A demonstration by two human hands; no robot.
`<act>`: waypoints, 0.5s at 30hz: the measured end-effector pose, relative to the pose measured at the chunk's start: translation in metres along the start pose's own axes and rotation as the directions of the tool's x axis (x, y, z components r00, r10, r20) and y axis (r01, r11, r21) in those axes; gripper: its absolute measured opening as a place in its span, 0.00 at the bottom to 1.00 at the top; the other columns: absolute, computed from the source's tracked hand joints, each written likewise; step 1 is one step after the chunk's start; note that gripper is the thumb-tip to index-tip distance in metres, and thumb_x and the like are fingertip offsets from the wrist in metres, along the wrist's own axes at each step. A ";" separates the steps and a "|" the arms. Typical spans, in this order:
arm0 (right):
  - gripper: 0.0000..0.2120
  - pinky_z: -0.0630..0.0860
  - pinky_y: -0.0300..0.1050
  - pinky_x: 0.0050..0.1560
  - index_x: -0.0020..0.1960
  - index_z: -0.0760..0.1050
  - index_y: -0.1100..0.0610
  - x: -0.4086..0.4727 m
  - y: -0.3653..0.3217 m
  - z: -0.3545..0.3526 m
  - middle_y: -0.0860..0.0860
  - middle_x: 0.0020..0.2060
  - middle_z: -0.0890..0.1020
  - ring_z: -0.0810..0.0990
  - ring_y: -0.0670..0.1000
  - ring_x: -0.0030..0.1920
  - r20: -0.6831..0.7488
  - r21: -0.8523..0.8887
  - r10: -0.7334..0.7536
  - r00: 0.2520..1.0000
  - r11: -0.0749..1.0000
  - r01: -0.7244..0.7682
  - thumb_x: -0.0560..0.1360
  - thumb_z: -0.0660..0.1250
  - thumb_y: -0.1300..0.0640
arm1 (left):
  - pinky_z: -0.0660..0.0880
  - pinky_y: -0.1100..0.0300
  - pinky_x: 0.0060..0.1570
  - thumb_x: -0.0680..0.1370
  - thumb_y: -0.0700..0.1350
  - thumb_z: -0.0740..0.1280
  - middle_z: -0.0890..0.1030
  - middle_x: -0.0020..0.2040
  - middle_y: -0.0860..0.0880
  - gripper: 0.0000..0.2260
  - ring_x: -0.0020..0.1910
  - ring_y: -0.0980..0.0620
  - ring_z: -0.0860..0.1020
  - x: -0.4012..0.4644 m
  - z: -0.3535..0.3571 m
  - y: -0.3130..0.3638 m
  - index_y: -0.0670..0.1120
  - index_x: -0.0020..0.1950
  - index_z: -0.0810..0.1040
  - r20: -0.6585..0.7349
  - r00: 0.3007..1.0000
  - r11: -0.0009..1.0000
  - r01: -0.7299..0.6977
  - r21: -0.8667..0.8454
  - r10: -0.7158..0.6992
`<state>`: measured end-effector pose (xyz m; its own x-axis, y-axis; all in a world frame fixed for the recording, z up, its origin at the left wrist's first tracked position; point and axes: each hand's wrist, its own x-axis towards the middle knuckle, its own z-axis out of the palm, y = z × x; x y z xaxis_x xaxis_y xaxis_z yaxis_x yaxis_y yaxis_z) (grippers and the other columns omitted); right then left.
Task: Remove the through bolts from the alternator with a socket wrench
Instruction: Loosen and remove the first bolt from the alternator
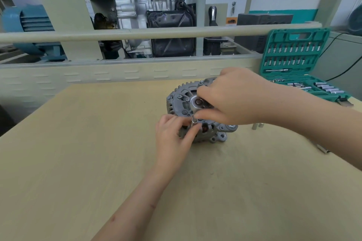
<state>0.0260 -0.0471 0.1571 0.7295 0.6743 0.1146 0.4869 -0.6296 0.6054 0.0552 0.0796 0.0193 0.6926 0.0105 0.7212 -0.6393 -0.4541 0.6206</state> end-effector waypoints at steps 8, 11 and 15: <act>0.18 0.62 0.42 0.38 0.50 0.67 0.55 0.001 0.000 0.004 0.50 0.41 0.74 0.72 0.53 0.43 0.001 0.074 -0.034 0.999 0.997 0.033 0.78 0.48 0.42 | 0.65 0.63 0.45 0.71 0.48 0.67 0.72 0.35 0.59 0.09 0.41 0.57 0.66 -0.003 0.003 -0.006 0.42 0.41 0.79 0.054 0.998 1.000 -0.017 -0.007 0.017; 0.14 0.66 0.44 0.51 0.53 0.67 0.54 0.001 0.004 0.005 0.49 0.48 0.76 0.72 0.52 0.51 0.013 0.114 -0.095 0.995 0.989 0.093 0.79 0.50 0.46 | 0.63 0.69 0.43 0.71 0.45 0.67 0.70 0.33 0.60 0.08 0.40 0.60 0.66 -0.003 0.002 -0.007 0.40 0.39 0.79 0.069 0.997 0.999 -0.039 -0.001 0.039; 0.20 0.68 0.46 0.55 0.50 0.69 0.55 0.002 0.004 0.002 0.49 0.42 0.77 0.75 0.53 0.47 0.008 0.057 -0.100 0.995 0.993 0.099 0.76 0.45 0.43 | 0.64 0.61 0.41 0.70 0.48 0.68 0.68 0.30 0.60 0.11 0.37 0.54 0.67 -0.001 0.002 -0.005 0.42 0.33 0.77 0.022 0.999 0.998 -0.048 0.031 0.047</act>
<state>0.0300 -0.0492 0.1584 0.6811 0.7306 0.0473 0.5834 -0.5807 0.5678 0.0584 0.0805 0.0153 0.6688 -0.0302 0.7428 -0.6608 -0.4819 0.5754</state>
